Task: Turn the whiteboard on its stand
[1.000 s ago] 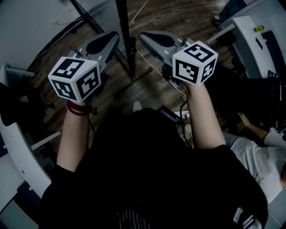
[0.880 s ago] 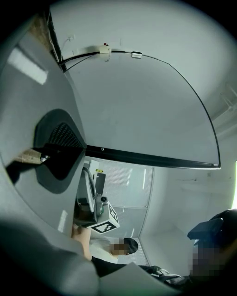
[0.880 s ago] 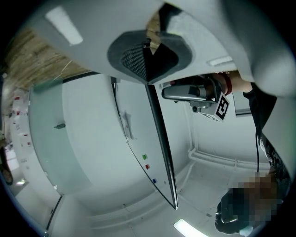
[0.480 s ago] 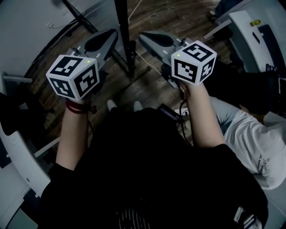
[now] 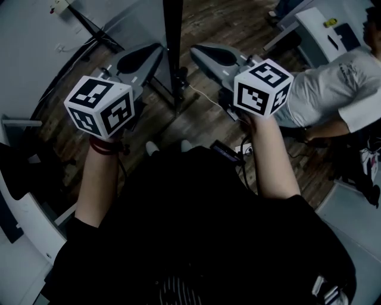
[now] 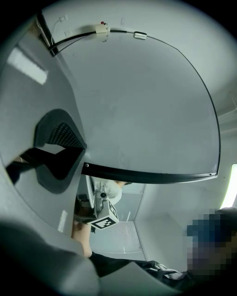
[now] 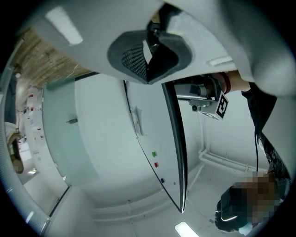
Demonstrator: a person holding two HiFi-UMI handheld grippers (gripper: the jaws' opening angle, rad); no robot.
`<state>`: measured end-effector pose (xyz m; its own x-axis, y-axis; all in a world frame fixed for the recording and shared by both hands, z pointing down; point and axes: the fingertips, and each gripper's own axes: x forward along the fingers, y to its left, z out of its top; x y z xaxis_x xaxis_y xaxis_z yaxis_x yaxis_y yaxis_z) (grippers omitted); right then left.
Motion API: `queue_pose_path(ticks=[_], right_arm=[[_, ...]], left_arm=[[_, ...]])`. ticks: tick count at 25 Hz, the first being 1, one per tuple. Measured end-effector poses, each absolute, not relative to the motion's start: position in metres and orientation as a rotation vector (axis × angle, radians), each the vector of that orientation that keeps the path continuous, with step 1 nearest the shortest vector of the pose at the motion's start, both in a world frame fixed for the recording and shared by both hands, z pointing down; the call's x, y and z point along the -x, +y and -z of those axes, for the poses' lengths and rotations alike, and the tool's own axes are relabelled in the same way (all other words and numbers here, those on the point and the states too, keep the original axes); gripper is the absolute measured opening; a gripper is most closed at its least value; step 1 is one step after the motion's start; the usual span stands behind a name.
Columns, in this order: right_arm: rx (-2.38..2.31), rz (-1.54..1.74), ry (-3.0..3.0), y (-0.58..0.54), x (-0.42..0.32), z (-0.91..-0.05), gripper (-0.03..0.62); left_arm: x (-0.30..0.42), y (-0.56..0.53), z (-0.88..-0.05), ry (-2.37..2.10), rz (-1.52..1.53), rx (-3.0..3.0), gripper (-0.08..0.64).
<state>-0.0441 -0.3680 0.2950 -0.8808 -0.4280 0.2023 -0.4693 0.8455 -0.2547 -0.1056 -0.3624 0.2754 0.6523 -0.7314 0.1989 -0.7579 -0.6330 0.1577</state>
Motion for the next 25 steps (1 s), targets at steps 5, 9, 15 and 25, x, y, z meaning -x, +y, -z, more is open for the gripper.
queue_pose_path(ticks=[5,9,15,25], right_arm=[[-0.745,-0.452,-2.881,-0.371,0.048,-0.290,0.002],[-0.765,-0.443,-2.895,-0.371,0.060,-0.288,0.002],[-0.777,-0.408,-2.915,-0.368,0.064,-0.277,0.002],[-0.768,-0.395,-2.906,-0.363,0.065,-0.276,0.022]], left_arm=[[0.107,-0.363,-0.273,-1.172,-0.193,-2.659,0.006],[0.116,-0.362,-0.276,-1.129,-0.186,-2.673,0.005],[0.132,-0.367,-0.277,-1.171,-0.158,-2.657,0.005],[0.148,-0.375,-0.281,-1.213,-0.150,-2.622,0.005]])
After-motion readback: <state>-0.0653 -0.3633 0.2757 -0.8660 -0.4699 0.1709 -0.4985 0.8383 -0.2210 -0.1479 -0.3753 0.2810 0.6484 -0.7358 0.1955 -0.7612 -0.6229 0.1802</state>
